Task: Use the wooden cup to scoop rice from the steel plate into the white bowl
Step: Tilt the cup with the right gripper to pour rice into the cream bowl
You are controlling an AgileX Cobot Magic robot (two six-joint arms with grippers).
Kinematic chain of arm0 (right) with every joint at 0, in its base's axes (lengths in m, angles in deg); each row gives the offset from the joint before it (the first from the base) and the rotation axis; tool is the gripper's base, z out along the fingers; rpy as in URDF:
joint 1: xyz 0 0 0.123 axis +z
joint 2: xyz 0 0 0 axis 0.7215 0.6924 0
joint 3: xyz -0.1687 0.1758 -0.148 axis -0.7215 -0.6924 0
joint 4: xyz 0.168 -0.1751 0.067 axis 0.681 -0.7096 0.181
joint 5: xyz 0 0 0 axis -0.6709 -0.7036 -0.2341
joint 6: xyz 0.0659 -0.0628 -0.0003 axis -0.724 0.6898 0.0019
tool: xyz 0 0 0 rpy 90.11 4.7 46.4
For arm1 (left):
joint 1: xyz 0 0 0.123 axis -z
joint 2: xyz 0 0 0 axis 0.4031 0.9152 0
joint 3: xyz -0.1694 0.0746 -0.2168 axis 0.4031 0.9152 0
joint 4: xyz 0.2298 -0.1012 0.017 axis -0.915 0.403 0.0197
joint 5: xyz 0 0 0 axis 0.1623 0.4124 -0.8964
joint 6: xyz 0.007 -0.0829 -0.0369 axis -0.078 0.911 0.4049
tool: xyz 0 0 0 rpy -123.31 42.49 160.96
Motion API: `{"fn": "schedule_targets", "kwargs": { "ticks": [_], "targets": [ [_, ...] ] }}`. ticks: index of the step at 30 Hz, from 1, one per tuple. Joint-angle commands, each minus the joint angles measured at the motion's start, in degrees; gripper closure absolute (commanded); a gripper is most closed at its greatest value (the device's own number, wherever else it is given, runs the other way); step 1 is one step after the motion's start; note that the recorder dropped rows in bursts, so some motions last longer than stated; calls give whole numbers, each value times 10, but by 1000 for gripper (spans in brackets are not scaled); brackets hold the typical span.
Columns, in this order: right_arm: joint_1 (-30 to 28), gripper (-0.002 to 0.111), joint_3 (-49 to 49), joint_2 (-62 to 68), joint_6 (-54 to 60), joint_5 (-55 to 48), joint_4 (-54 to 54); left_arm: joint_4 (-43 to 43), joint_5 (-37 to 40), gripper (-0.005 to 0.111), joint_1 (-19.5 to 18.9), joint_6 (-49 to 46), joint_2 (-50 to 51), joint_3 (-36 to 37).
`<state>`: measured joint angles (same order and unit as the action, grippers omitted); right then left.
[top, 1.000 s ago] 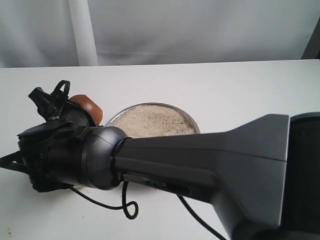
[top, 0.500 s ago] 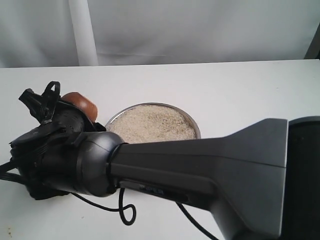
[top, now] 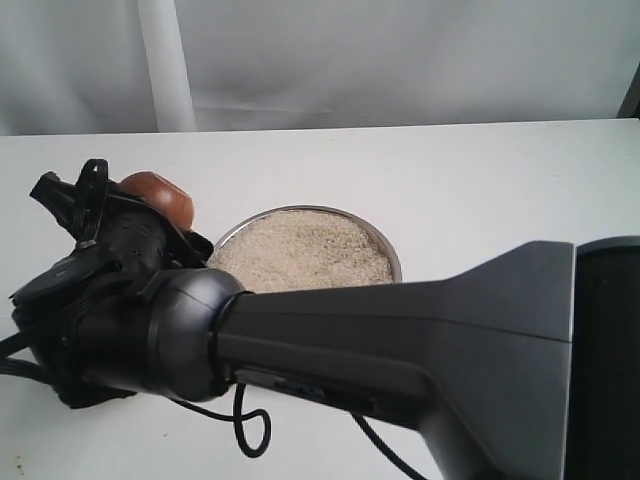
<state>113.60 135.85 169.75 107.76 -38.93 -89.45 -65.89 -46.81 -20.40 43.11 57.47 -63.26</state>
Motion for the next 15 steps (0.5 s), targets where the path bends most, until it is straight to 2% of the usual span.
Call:
{"fn": "schedule_targets", "kwargs": {
  "ticks": [1, 15],
  "targets": [
    [6, 108, 5, -3, 11, -6, -21, 3, -3, 107, 2, 1, -2, -2],
    [8, 108, 5, -3, 22, -18, -36, 3, -3, 107, 2, 2, -2, -2]
  ]
}}
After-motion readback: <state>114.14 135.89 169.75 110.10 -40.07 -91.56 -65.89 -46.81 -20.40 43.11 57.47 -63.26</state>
